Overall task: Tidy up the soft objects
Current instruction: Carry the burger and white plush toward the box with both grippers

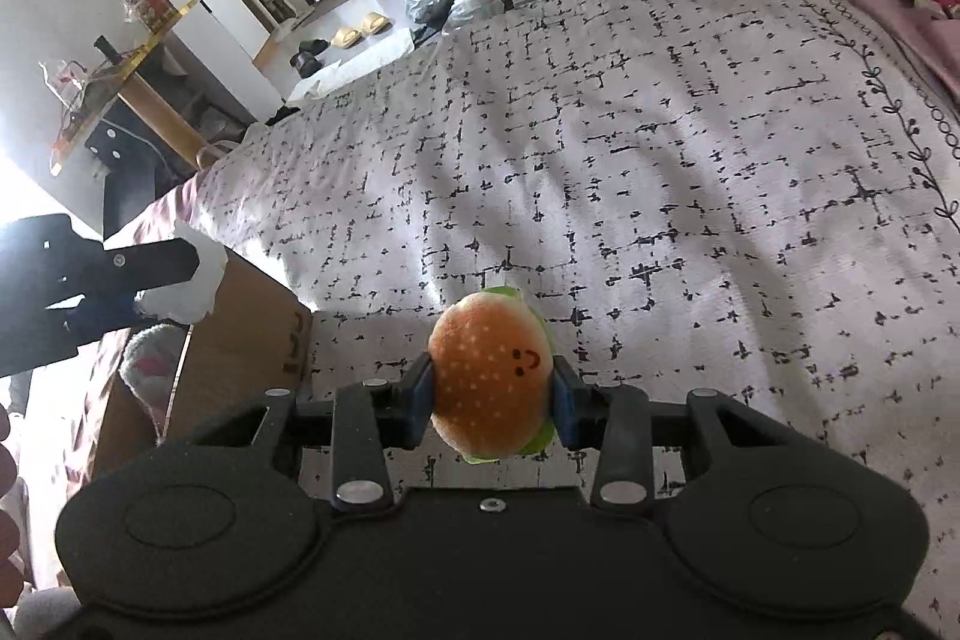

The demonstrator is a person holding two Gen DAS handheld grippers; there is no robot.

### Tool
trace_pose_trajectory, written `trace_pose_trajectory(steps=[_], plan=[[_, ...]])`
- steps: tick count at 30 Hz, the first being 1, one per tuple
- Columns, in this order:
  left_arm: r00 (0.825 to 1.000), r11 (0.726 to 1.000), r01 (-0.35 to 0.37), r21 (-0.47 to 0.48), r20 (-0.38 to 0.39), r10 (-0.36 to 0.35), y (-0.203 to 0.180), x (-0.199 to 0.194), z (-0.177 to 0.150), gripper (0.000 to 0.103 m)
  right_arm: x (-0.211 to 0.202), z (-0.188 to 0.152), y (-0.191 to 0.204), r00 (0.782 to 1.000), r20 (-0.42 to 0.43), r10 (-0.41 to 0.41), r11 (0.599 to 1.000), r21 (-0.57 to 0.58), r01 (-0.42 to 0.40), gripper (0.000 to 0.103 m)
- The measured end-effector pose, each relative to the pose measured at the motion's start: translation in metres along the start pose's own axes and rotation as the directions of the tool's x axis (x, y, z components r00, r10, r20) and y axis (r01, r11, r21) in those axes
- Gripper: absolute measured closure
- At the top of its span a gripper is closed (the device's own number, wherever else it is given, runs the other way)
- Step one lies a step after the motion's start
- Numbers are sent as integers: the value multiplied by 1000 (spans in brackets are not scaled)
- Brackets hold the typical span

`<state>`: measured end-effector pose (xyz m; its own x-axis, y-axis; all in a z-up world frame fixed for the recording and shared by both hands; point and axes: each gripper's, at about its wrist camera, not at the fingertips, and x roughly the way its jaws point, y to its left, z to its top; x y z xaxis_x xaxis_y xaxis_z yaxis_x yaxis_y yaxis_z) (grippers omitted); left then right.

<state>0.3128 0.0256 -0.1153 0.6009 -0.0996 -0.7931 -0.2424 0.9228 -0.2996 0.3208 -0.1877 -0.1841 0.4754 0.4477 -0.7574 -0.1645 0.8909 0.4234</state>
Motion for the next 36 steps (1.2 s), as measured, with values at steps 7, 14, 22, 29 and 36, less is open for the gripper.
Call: trace_pose_trajectory(steps=[7, 14, 22, 29, 36], plan=[[1000, 1000, 11, -17, 23, -10, 16, -19, -5, 62, -16, -10, 6, 999, 39, 8, 1000, -12, -7, 64], [999, 999, 17, -41, 38, -15, 37, -34, -13, 62, -27, -16, 14, 997, 73, 11, 1000, -30, -9, 64], [999, 997, 15, -75, 43, -12, 66, -46, -17, 62, -35, -16, 31, 995, 96, 14, 998, -63, -8, 64], [999, 995, 15, -101, 49, -10, 86, -53, -15, 62, -42, -8, 48, 992, 123, 25, 997, -80, -15, 64], [999, 993, 6, -121, 47, -1, 104, -52, -16, 62, -42, -3, 66, 991, 129, 37, 995, -93, -25, 64]])
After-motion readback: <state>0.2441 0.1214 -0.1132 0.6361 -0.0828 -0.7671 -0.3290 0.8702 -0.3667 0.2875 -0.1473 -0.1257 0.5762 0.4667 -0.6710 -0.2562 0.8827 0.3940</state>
